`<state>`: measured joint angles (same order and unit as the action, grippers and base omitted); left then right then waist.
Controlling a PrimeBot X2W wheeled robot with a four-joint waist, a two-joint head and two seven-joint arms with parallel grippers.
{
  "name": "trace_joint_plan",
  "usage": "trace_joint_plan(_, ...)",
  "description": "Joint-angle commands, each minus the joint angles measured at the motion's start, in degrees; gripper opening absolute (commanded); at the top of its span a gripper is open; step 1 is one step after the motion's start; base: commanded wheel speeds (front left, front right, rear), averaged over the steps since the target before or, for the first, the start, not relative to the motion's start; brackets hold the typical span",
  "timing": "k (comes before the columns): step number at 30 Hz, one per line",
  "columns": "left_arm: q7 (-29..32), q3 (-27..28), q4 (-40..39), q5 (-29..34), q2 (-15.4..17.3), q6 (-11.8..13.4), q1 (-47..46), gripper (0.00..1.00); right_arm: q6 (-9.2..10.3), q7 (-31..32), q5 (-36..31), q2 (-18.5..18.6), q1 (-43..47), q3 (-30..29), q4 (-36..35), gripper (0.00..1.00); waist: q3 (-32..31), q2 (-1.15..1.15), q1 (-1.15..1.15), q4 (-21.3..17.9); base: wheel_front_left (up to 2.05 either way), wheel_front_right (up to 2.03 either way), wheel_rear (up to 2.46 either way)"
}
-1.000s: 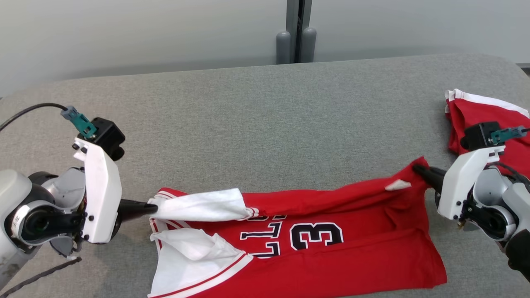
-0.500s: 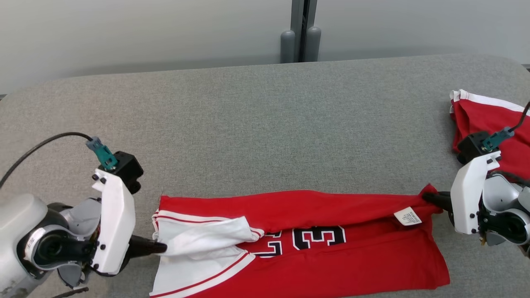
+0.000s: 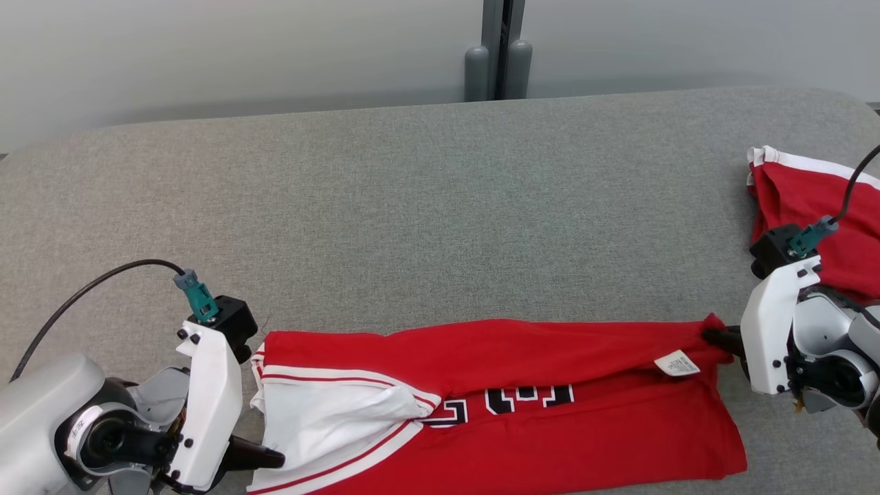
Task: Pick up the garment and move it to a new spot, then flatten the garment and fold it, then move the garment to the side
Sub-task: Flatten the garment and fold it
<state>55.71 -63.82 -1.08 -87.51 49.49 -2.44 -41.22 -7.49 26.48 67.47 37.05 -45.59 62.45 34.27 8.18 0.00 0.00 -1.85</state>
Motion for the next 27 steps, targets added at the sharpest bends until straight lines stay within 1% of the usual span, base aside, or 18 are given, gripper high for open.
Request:
trace_joint_plan(1,0.09,-0.23,0.57,0.08,-0.17,0.26,0.84,0.00,-0.01,0.60,0.82,-0.06,0.27,0.65,0.38,0.62,-0.17,0.00,0.00,-0.05,0.00,0.00,0.00)
trace_joint_plan(2,-0.13,-0.39,0.87,0.29,-0.39,0.19,1.04,0.11,-0.01,0.65,1.14,-0.03,0.35,0.82,0.59,1.00,-0.31,0.00,0.00,-0.10,0.00,0.00,0.00)
trace_joint_plan(3,-0.15,-0.66,1.20,0.56,-0.54,0.12,1.24,0.45,-0.01,0.47,1.36,-0.05,0.28,1.06,0.73,1.00,-0.44,0.00,0.00,-0.17,0.00,0.00,0.00)
trace_joint_plan(4,-0.27,-0.85,1.44,0.78,-0.64,-0.11,1.43,0.96,-0.01,0.43,1.70,-0.16,0.34,1.41,0.76,1.00,-0.59,0.00,0.00,-0.27,0.00,0.00,0.00)
trace_joint_plan(5,-0.46,-0.91,1.76,0.81,-0.80,-0.21,1.65,1.00,-0.01,0.73,1.93,-0.15,0.45,1.75,0.75,1.00,-0.74,0.00,0.00,-0.35,0.00,0.00,0.00)
trace_joint_plan(8,-0.47,-1.28,2.56,0.59,-1.04,-0.44,2.22,1.00,-0.01,1.27,2.50,0.27,0.41,2.60,0.48,1.00,-1.38,0.00,0.00,-0.63,0.00,0.00,0.00)
trace_joint_plan(12,-1.70,-0.35,2.90,0.99,-0.80,-0.65,1.50,1.00,-0.01,0.08,3.11,1.23,-0.44,2.83,-0.52,1.00,-2.47,0.00,0.00,-0.77,0.00,0.00,0.00)
trace_joint_plan(17,-5.42,1.85,2.40,2.49,0.60,-1.33,0.60,1.00,-0.01,-3.19,4.98,4.26,-0.74,0.90,-4.00,1.00,-4.49,0.00,0.00,-0.74,0.00,0.00,0.00)
trace_joint_plan(19,-8.29,3.08,1.97,3.74,1.28,-1.64,0.40,1.00,-0.01,-5.68,5.68,5.84,-0.60,-0.47,-5.98,1.00,-5.37,0.00,0.00,-0.63,0.00,0.00,0.00)
trace_joint_plan(22,-15.30,6.01,1.00,5.57,2.13,-2.03,0.93,1.00,-0.01,-11.12,6.16,8.23,-0.21,-3.33,-8.97,1.00,-6.28,0.00,0.00,-0.63,0.00,0.00,0.00)
trace_joint_plan(23,-15.30,6.01,1.00,5.57,2.13,-2.03,0.93,1.00,-0.01,-11.12,6.16,8.23,-0.21,-3.33,-8.97,1.00,-6.28,0.00,0.00,-0.63,0.00,0.00,0.00)
trace_joint_plan(27,-26.29,9.58,0.31,9.42,3.55,-0.53,2.88,1.00,-0.01,-20.44,5.84,9.87,1.15,-7.52,-12.83,1.00,-6.86,0.00,0.00,-0.53,0.00,0.00,0.00)
